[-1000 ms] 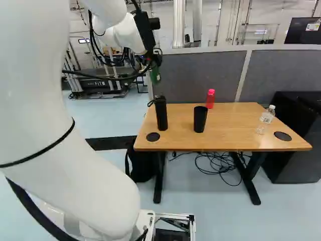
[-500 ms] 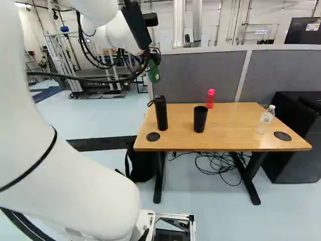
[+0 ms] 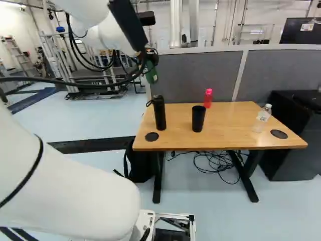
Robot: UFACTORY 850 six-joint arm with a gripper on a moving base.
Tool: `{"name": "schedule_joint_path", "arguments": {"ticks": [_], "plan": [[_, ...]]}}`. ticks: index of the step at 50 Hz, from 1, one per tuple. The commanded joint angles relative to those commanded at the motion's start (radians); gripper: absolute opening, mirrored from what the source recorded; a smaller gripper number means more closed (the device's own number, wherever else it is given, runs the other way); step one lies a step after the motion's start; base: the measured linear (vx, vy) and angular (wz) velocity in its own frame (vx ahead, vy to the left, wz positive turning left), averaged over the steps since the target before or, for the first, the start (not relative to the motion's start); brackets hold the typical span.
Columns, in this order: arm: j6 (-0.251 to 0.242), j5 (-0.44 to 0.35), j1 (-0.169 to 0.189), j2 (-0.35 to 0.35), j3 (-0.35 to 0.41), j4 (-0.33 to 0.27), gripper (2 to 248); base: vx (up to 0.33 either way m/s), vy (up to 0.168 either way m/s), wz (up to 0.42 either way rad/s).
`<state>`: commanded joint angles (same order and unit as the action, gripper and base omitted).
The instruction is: Pick up the green bottle from the table
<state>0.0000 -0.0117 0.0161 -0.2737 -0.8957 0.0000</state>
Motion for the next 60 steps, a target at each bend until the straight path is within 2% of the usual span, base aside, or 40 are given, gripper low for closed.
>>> {"name": "schedule_joint_path", "arguments": {"ticks": [35,60], "plan": [[0.000,0.000,0.000,0.000,0.000,0.000,23,-0.135,0.037,0.003],[0.000,0.000,0.000,0.000,0.000,0.000,23,-0.090,0.003,0.002]]}}
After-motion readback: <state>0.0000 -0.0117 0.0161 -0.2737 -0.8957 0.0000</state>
